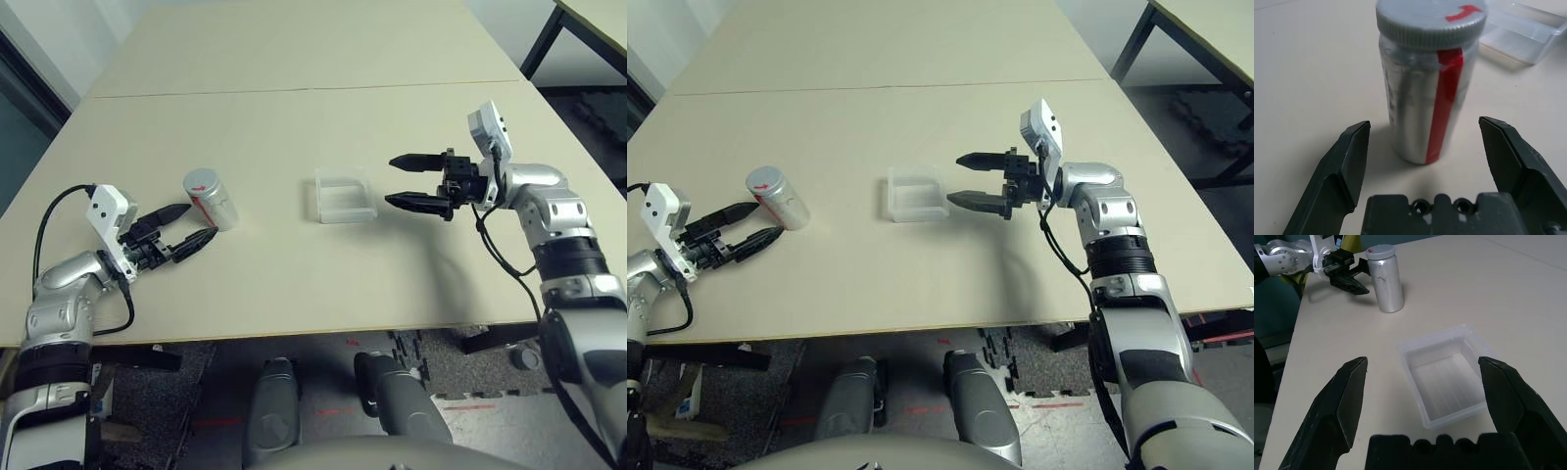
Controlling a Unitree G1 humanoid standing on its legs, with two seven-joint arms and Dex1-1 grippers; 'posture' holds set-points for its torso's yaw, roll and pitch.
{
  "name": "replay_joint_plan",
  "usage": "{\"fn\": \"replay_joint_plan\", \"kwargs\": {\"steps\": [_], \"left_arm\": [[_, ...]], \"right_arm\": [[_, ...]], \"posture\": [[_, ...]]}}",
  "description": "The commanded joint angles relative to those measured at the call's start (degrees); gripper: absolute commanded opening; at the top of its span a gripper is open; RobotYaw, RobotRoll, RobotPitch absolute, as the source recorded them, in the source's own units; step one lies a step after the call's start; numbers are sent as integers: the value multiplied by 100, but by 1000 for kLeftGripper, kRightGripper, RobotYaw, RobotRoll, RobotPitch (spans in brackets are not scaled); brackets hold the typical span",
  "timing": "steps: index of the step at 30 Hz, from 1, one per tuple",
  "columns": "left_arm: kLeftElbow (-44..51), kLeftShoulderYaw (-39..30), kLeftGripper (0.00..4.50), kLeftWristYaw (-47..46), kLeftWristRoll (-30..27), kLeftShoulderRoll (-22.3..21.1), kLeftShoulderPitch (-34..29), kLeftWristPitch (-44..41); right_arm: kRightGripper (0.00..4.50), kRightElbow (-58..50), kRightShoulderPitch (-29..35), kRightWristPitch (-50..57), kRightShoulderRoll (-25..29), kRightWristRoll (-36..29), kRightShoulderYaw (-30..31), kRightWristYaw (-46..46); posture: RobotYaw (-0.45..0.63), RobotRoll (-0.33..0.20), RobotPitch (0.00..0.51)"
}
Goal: Pour the medicine from the bottle into the box.
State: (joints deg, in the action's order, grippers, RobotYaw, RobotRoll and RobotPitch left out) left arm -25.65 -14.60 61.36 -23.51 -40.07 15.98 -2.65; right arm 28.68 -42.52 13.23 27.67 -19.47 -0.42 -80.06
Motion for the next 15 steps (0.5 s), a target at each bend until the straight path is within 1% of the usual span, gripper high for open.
{"fn": "replay_joint_plan", "kwargs": {"steps": [1,7,15], "left_arm": [[-339,117,4456,-16,184,126,228,233],[-814,247,4456,-11,329,368,621,515],[-1600,374,4456,-41,554,613,1083,910]], "right_arm": [[4500,-288,126,149,11,-92,65,12],[4500,-570,264,376,39,-210,-16,116],[4500,-1071,567,644,257,-336,-36,266]], "posture": [[-4,0,176],[-36,0,180],[-75,0,179]]}}
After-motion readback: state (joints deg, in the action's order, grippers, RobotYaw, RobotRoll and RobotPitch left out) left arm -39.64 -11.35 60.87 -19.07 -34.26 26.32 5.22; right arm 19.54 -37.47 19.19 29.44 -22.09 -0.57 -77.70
